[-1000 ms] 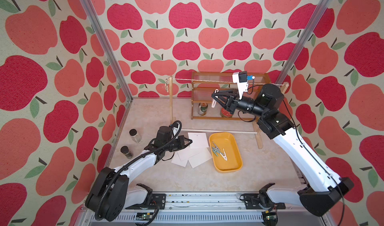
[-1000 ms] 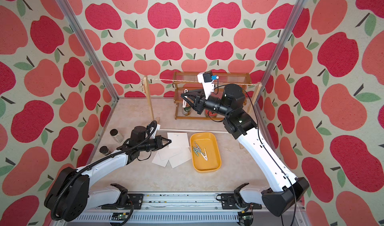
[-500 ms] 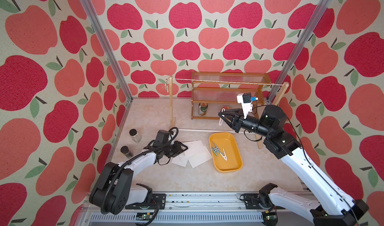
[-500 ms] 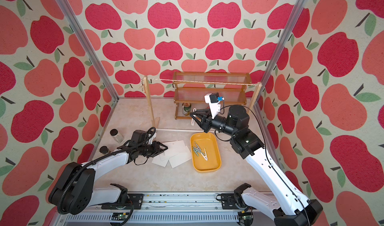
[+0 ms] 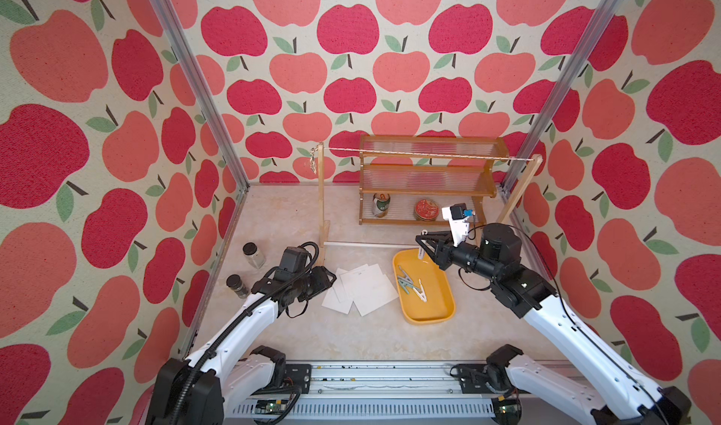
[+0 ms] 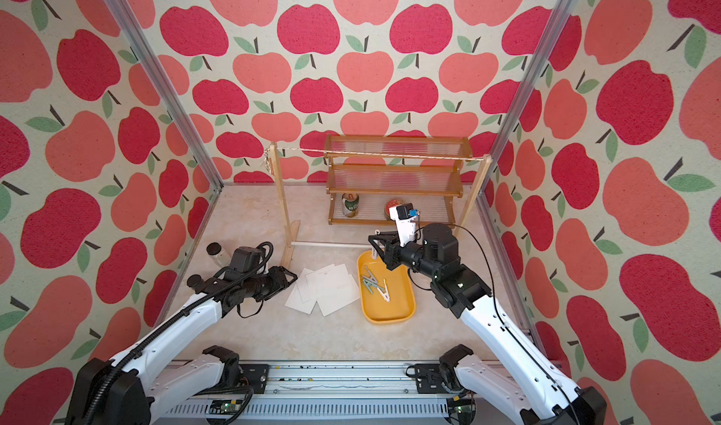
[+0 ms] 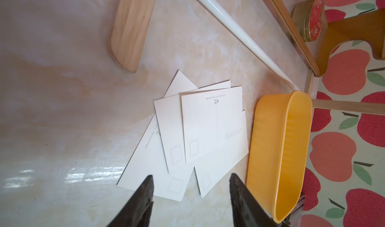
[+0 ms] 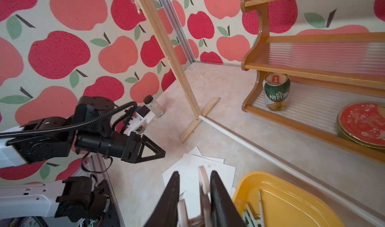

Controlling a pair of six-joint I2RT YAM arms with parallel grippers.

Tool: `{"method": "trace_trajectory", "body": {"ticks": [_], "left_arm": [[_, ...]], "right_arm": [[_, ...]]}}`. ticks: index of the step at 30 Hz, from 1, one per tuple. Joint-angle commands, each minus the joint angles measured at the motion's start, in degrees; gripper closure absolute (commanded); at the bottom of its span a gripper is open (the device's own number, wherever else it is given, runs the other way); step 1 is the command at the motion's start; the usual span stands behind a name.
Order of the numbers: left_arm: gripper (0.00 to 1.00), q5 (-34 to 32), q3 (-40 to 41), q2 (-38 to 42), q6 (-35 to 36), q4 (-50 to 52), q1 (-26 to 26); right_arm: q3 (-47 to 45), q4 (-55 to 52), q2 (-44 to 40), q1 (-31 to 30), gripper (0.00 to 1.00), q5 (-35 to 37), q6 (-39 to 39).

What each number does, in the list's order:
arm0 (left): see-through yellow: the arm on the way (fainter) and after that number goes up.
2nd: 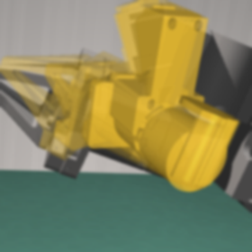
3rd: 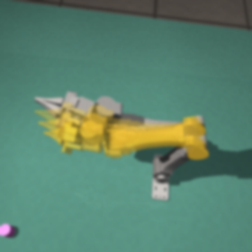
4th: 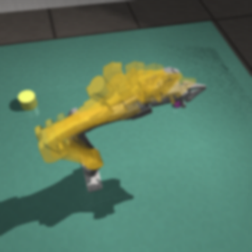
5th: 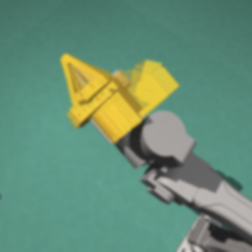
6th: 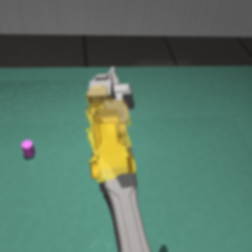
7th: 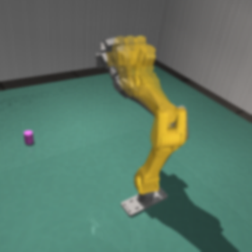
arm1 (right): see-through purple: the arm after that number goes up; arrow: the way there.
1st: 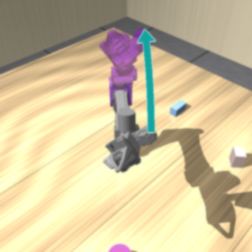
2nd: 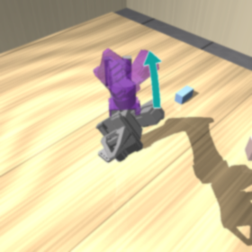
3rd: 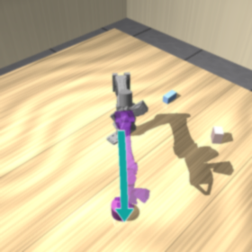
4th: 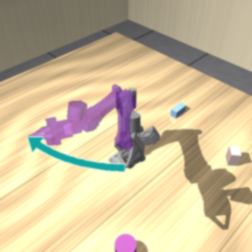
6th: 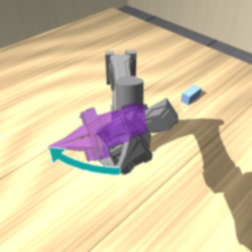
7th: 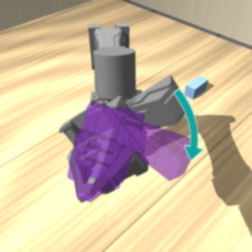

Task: Remove the postcards from the strings
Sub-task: Place the postcard on the postcard, then place the clamp in the storage box.

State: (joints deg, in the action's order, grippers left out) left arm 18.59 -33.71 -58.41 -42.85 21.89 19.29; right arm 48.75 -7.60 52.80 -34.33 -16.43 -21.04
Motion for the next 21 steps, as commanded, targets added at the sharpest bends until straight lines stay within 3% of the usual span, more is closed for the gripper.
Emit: {"method": "trace_trajectory", "body": {"ticks": [1, 9, 21], "left_arm": [[0.44, -3.2, -2.3, 1.0, 0.6, 2.3, -0.3], [0.42, -3.2, -3.9, 1.0, 3.5, -1.6, 2.3], [0.38, -1.3, -4.1, -1.3, 5.2, -8.5, 6.1]], "right_arm": [[-2.8, -1.5, 1.4, 0.4, 0.73, 4.9, 1.5], [-9.7, 4.0, 8.7, 0.5, 0.73, 9.7, -0.5], [-13.0, 15.7, 25.1, 0.4, 0.70, 10.1, -4.0]]}}
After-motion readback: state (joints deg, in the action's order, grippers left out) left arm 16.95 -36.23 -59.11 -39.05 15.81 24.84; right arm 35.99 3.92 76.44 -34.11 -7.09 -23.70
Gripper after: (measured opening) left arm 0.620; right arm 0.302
